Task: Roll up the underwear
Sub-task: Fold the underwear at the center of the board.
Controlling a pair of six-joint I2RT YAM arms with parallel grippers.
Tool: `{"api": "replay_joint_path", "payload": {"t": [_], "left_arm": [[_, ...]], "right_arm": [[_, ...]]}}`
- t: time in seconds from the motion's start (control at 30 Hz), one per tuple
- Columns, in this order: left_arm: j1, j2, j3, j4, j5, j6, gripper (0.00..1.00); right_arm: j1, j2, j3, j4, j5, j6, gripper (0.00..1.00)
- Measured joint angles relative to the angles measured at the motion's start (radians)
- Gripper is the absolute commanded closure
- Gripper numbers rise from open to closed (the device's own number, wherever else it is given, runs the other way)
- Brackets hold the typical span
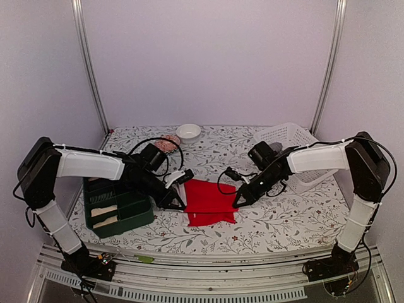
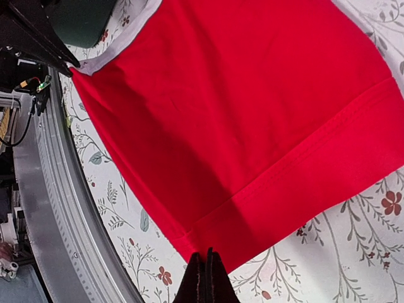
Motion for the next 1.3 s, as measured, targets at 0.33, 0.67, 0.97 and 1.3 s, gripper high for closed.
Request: {"api": "replay_joint_path", "payload": {"t": [0.33, 0.67, 0.97, 1.3], "left_arm": [[-0.039, 0.038, -0.061, 0.027, -0.025, -0.014, 0.96], [-0.048, -0.003, -0.092, 0.030, -0.071, -0.011, 0.52], [-0.123, -0.156, -0.155, 0.116, -0.232, -0.011, 0.49], [-0.219, -0.082, -0.118, 0.135, -0.422, -0.001, 0.43]], "right_arm": [[0.066, 0.053, -0.023, 0.033, -0.007, 0.000, 1.00], [0.076, 0.017, -0.068, 0.038, 0.041, 0.000, 0.54], [0.089, -0.151, -0.132, 0.077, 0.138, 0.028, 0.47], [0.131, -0.118, -0.147, 0.101, 0.168, 0.071, 0.42]]}}
